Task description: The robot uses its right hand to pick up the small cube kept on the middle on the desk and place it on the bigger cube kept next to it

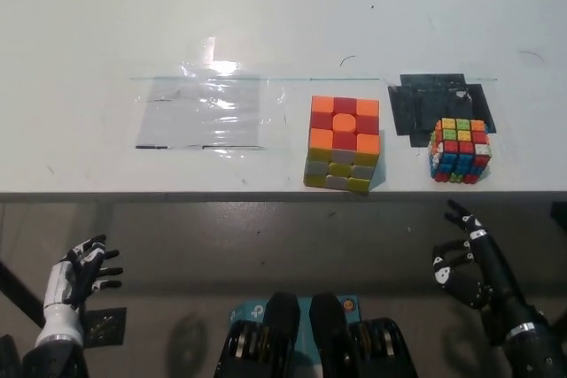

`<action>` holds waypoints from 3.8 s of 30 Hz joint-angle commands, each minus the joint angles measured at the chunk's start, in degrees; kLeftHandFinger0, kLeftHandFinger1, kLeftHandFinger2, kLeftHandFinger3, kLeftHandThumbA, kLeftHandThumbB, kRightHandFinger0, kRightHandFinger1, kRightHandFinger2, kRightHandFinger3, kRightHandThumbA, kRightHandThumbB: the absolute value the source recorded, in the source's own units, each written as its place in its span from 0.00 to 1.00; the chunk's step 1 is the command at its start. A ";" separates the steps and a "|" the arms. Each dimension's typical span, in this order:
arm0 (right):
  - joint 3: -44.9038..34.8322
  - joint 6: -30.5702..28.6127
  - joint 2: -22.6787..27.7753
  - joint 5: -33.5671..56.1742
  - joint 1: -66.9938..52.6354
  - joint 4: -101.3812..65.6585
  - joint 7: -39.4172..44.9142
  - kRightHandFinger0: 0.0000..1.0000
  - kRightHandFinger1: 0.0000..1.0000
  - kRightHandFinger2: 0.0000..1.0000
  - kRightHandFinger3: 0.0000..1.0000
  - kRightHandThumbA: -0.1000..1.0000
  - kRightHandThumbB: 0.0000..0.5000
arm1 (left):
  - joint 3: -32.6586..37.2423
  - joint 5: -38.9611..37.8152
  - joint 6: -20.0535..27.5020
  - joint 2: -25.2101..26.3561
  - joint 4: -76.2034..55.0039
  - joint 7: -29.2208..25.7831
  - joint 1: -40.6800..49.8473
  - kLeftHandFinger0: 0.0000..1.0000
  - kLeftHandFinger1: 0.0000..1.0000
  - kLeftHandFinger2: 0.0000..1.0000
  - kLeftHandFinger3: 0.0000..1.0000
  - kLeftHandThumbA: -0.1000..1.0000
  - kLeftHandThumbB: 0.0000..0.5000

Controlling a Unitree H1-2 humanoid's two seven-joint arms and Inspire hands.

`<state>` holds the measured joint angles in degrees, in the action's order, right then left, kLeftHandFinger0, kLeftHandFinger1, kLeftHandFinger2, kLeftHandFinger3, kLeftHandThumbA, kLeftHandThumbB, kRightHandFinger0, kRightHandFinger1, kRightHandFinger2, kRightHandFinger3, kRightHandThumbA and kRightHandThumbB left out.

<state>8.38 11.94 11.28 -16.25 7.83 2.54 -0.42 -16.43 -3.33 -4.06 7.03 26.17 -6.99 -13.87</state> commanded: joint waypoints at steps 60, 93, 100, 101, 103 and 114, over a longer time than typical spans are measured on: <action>8.10 -1.31 14.45 -0.19 27.47 3.67 18.22 1.00 1.00 1.00 1.00 0.66 1.00 | 0.73 -0.94 0.84 1.56 1.98 -0.79 3.59 0.44 0.50 0.57 0.56 0.75 0.19; 6.48 -5.88 17.59 -2.40 27.18 5.11 19.57 1.00 1.00 1.00 1.00 0.61 0.96 | 0.36 -1.81 0.49 1.41 1.37 -1.00 3.30 0.38 0.43 0.50 0.45 0.83 0.25; 7.74 -5.11 16.95 -3.53 27.20 6.94 20.39 1.00 1.00 1.00 1.00 0.57 0.94 | 0.08 -2.08 -0.43 1.50 1.36 -1.12 2.71 0.39 0.43 0.47 0.45 0.84 0.22; 7.87 -5.06 16.83 -3.52 27.27 7.59 20.55 1.00 1.00 1.00 1.00 0.57 0.93 | -0.42 -2.75 -0.93 1.37 1.01 -1.10 2.66 0.40 0.44 0.48 0.43 0.83 0.21; 8.36 -5.87 16.84 -4.40 27.60 10.08 19.96 1.00 1.00 1.00 1.00 0.55 0.92 | -0.36 -2.96 -0.05 1.57 1.15 -0.44 2.83 0.43 0.44 0.46 0.42 0.84 0.20; 8.98 -6.80 15.58 -5.81 28.04 18.88 18.76 1.00 1.00 1.00 1.00 0.56 0.93 | 0.19 -2.43 -0.31 2.32 2.35 -0.45 1.23 0.40 0.43 0.44 0.44 0.87 0.15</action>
<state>16.65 6.06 27.27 -20.86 34.59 18.67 18.18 -16.29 -5.28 -4.64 8.06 28.95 -7.60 -10.91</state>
